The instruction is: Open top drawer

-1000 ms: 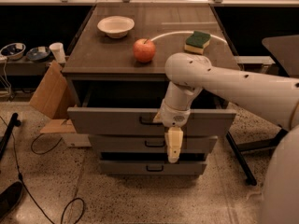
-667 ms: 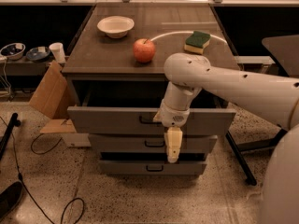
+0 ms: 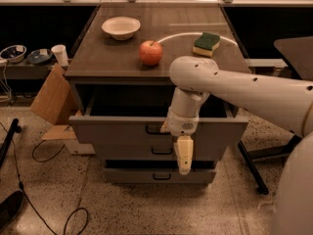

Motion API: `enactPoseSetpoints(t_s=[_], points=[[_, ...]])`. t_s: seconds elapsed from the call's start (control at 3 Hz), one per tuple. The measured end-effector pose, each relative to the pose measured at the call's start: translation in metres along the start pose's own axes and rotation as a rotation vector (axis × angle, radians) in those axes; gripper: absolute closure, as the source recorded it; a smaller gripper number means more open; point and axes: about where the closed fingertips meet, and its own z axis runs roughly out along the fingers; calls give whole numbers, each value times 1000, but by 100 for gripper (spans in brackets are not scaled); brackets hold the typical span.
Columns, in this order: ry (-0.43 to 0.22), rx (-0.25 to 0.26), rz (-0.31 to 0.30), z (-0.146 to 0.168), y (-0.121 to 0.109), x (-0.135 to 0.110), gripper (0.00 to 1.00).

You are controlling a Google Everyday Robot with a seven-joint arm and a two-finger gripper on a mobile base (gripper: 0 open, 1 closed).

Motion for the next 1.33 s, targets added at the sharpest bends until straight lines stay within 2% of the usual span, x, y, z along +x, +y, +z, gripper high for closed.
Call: enactPoseSetpoints(t_s=[0.33, 0.67, 1.0, 1.33], points=[[15, -73, -30, -5, 24, 0, 0], [17, -85, -35, -6, 28, -1, 0], [20, -149, -55, -11, 66, -6, 0], [20, -157, -58, -12, 70, -6, 0]])
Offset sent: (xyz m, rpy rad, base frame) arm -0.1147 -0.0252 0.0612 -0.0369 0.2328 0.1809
